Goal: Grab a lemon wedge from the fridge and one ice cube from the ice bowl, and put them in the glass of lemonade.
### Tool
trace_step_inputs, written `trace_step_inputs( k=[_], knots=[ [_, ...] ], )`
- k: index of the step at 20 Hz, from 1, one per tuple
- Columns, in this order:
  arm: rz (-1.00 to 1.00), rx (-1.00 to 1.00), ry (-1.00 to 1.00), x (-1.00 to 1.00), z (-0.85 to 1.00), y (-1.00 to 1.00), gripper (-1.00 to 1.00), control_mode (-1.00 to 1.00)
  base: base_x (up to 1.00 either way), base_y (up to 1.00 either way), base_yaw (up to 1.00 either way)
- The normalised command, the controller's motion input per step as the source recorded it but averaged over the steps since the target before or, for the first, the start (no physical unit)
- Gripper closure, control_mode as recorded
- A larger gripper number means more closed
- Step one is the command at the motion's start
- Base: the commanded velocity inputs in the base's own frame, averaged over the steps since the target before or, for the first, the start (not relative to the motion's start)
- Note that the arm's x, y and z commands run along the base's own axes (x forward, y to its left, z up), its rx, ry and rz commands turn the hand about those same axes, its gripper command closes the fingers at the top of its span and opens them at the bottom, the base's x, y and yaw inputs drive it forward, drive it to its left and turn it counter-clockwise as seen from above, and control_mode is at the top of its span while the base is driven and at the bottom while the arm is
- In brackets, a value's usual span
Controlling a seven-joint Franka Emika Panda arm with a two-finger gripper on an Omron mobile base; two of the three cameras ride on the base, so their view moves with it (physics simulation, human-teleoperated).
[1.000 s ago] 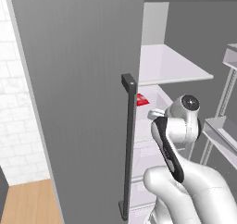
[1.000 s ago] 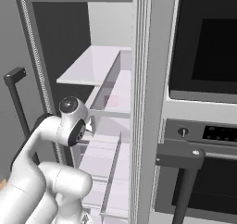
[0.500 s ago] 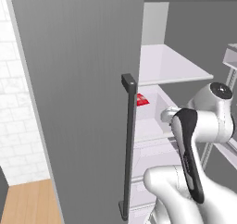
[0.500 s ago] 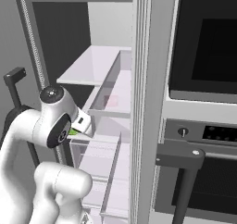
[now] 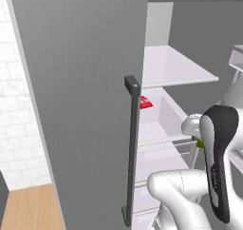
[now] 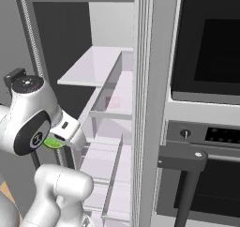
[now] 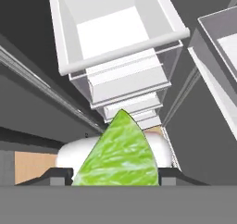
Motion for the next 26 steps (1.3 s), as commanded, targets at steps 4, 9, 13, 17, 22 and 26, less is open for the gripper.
trace_step_inputs(
  k=[4, 9, 13, 17, 22, 26],
  knots=[
    [0.09, 0.00, -0.06, -0.91, 0.00, 0.27, 1.00, -1.00, 0.00, 0.00, 0.00],
    [0.04, 0.00, 0.00, -0.12, 0.00, 0.05, 1.00, -1.00, 0.00, 0.00, 0.00],
    [0.00, 0.00, 0.00, 0.00, 0.00, 0.00, 1.00, -1.00, 0.00, 0.00, 0.00],
    [0.00, 0.00, 0.00, 0.00, 0.00, 0.00, 1.00, -1.00, 0.00, 0.00, 0.00],
    [0.00, 0.00, 0.00, 0.00, 0.00, 0.00, 1.00, 1.00, -0.35, 0.41, 0.00],
    [0.00, 0.00, 0.00, 0.00, 0.00, 0.00, 1.00, 1.00, -0.21, 1.00, -0.09]
  ],
)
